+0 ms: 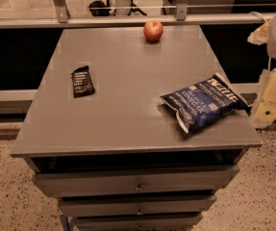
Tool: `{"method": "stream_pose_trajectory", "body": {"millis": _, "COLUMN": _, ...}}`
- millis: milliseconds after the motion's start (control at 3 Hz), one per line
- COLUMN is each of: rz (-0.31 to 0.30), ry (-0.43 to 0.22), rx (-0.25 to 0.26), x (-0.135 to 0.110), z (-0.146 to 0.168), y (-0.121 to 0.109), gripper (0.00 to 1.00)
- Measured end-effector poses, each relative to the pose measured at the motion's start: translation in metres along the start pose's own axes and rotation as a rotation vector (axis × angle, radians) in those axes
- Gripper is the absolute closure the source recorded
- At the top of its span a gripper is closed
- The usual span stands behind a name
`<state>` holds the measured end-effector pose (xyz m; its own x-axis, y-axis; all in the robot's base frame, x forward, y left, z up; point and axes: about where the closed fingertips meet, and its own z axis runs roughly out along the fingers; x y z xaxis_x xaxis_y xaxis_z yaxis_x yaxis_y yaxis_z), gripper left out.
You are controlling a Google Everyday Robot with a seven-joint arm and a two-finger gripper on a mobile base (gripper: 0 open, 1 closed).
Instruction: Pick blue chip bag
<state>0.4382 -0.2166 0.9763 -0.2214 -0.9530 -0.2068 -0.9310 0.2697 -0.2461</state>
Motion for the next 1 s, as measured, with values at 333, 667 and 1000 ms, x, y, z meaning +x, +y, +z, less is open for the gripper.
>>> {"method": "stream_pose_trajectory", "body": {"millis": 333, "rz": -0.004, "ry": -0.009, "rx": 0.005, "x": -0.002, "z": 0.001, "y": -0.004, "gripper": 0.0}}
{"method": "stream_pose_trajectory", "body": {"millis": 667, "rz": -0.007, "ry": -0.044, "rx": 0.002, "x": -0.007, "z": 0.012, "y": -0.015, "gripper": 0.0}}
{"method": "stream_pose_trajectory", "body": {"millis": 1000, "rz": 0.032, "ry": -0.153, "rx": -0.053, "x": -0.021, "z": 0.069, "y": -0.032, "gripper": 0.0}}
